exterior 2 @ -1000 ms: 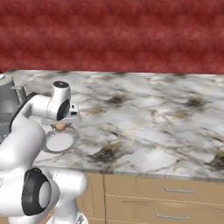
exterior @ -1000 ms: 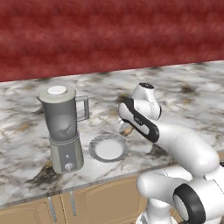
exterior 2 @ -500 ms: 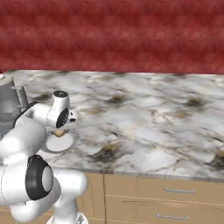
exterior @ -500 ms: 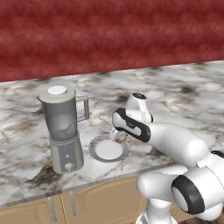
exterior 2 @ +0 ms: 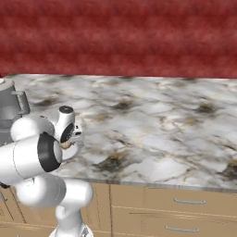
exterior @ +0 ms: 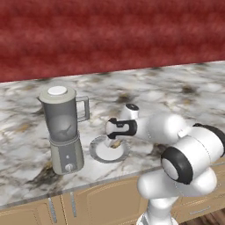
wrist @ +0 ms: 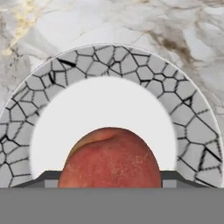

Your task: Pick the pear and peach from the fridge and place them on the plate next to the blender to make a fruit smoothie.

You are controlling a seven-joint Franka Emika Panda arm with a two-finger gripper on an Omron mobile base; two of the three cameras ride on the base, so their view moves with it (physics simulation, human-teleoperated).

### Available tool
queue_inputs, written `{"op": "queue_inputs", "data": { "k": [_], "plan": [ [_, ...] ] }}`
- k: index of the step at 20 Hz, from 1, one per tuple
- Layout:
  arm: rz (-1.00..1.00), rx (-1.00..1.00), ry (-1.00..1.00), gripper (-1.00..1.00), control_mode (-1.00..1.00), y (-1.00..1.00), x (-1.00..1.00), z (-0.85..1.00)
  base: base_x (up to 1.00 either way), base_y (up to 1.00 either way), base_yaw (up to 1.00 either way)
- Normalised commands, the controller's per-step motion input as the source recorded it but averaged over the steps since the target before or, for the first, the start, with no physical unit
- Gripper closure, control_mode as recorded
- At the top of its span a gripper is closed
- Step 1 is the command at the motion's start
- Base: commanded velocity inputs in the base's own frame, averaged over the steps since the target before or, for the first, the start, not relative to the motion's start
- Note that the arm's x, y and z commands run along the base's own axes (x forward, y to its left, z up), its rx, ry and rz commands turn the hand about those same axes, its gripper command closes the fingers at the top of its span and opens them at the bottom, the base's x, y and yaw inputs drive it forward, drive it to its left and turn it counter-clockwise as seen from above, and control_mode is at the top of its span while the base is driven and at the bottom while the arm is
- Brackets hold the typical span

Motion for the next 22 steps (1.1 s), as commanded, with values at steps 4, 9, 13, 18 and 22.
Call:
{"op": "queue_inputs", "data": {
  "k": [4, 9, 13, 18, 22],
  "plan": [
    [0.00, -0.02, 0.00, -1.00, -1.00, 0.03, 0.24, -0.14, 0.00, 0.00, 0.00],
    [0.00, 0.00, -0.01, -1.00, -1.00, 0.00, 0.02, 0.07, 0.00, 0.00, 0.00],
    [0.00, 0.00, -0.04, -1.00, -1.00, 0.00, -0.26, 0.51, 0.00, 0.00, 0.00],
    [-0.03, 0.00, -0.06, -1.00, -1.00, -0.32, -0.87, 0.81, 0.00, 0.00, 0.00],
    [-0.08, 0.00, -0.07, -1.00, -1.00, -0.62, -1.00, 0.89, 0.00, 0.00, 0.00]
  ]
}}
